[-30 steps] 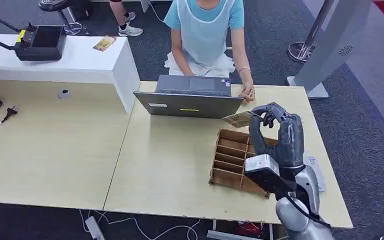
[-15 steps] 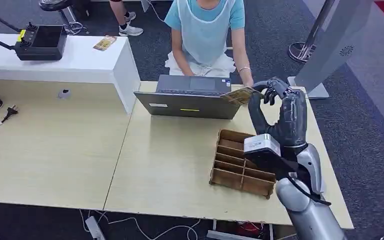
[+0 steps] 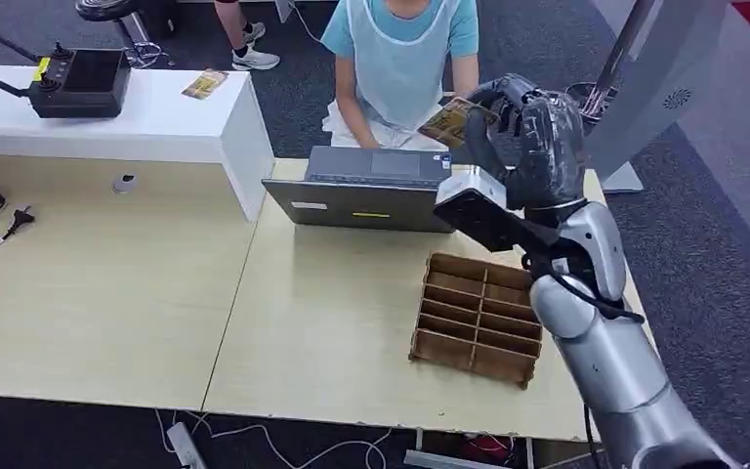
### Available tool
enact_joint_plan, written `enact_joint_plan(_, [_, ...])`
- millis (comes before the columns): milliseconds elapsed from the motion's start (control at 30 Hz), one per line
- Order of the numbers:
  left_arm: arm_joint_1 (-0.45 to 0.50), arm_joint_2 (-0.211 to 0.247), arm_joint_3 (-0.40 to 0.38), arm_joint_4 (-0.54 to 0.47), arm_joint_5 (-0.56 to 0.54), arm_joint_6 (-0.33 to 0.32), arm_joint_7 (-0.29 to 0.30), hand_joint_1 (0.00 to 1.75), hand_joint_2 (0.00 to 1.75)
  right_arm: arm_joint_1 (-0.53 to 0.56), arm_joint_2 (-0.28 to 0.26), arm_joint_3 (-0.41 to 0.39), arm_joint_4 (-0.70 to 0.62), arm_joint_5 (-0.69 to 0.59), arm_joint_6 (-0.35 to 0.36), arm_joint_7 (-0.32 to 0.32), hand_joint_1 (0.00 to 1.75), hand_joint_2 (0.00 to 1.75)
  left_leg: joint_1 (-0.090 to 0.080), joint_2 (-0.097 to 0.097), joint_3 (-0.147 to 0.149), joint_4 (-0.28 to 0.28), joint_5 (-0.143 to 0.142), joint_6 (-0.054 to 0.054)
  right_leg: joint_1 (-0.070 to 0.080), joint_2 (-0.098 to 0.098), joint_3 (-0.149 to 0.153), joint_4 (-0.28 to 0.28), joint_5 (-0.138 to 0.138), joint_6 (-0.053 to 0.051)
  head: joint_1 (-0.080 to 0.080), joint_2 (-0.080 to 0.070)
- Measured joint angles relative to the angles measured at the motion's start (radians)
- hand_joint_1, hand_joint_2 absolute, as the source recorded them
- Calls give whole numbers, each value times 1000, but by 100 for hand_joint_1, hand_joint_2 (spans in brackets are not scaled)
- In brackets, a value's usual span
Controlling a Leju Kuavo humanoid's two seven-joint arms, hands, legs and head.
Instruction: Pass the card to the sensor for recognition and then transmit it.
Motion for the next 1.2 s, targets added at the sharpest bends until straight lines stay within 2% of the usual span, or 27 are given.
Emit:
enact_joint_plan(133, [-1, 0, -3, 0, -3, -3, -1, 0, 0, -75, 0, 5, 66, -110, 89, 11, 175, 175, 0, 0, 0, 0, 0, 0, 0, -1, 0, 0, 0, 0, 0, 0])
enact_joint_plan(233, [-1, 0, -5, 0, -11, -8, -1, 0, 0, -134, 3, 7, 129, -138, 130, 21, 175, 175, 0, 0, 0, 0, 0, 0, 0, 0, 0, 0, 0, 0, 0, 0])
enact_joint_plan(400, [-1, 2, -22, 0, -16, -13, -1, 0, 0, -254, 14, 15, 272, -136, 167, 68, 175, 175, 0, 0, 0, 0, 0, 0, 0, 0, 0, 0, 1, 0, -1, 0])
enact_joint_plan(567, [-2, 3, -30, 0, -18, -17, -1, 0, 0, -329, 35, 16, 405, -168, 195, 85, 175, 175, 0, 0, 0, 0, 0, 0, 0, 0, 0, 0, 1, 0, 0, 0])
enact_joint_plan(800, [-7, 3, -46, 0, -19, -22, 1, 0, 0, -408, 66, 15, 575, -170, 215, 105, 175, 175, 0, 0, 0, 0, 0, 0, 0, 0, 0, 0, 1, 0, 0, 0])
enact_joint_plan(1200, [-14, 2, -60, 0, -13, -33, 10, 0, 0, -469, 92, 16, 807, -105, 185, 142, 175, 175, 0, 0, 0, 1, 0, 0, 0, 0, 0, 0, 1, 0, 0, 0])
